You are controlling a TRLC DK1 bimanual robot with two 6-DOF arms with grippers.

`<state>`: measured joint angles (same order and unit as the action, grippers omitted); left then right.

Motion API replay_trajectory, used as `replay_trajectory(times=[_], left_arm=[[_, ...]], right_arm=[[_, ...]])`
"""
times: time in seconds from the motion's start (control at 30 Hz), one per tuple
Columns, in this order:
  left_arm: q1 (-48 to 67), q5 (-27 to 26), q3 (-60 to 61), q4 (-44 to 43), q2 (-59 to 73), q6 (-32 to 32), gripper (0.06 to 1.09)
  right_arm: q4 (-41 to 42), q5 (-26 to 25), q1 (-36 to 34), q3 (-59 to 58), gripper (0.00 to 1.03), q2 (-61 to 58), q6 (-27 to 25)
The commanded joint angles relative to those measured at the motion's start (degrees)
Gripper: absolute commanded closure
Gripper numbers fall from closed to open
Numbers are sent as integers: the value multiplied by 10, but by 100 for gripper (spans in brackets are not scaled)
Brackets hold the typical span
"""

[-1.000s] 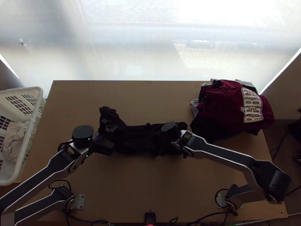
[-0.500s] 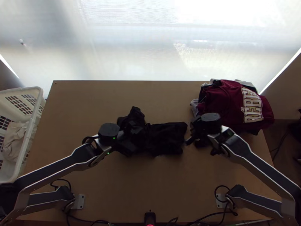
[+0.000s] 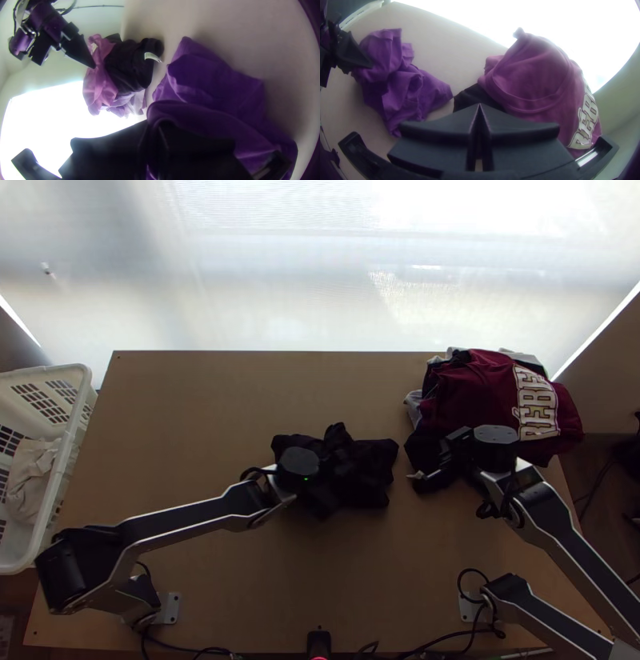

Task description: Fold the t-shirt

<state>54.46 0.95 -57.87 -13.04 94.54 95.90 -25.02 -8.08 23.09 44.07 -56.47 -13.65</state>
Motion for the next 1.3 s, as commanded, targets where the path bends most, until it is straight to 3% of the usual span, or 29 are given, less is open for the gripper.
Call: replay_trajectory(times=[0.0,0.07,0.1,0.17,0.2,0.33,0.53,0.67,0.97,1.17,1.27], left_arm=[[39,18,-73,-12,92,3,103],[50,19,-73,-26,105,10,100],[55,29,-73,-28,113,12,87],[68,61,-73,-35,134,10,19],[75,67,-69,-42,138,10,10],[93,68,-77,-58,139,-31,10],[95,81,-160,-59,139,-140,10],[89,102,-171,-69,147,-124,10],[91,106,-45,-81,109,-66,10],[83,99,-73,-37,112,-149,10],[79,99,-75,-23,121,-133,10]], right_arm=[[-6,12,-45,1,100,18,-13],[-6,16,-57,5,100,18,-15],[-6,16,-62,7,100,18,-15],[-6,18,-74,9,100,17,-13],[-6,19,-76,11,100,16,-11],[-6,19,-80,12,100,18,-6],[-6,19,-81,11,100,17,5],[-6,19,-74,12,100,14,14],[-8,19,-59,22,100,12,30],[-9,19,-60,21,100,19,30],[-10,19,-58,15,100,25,30]])
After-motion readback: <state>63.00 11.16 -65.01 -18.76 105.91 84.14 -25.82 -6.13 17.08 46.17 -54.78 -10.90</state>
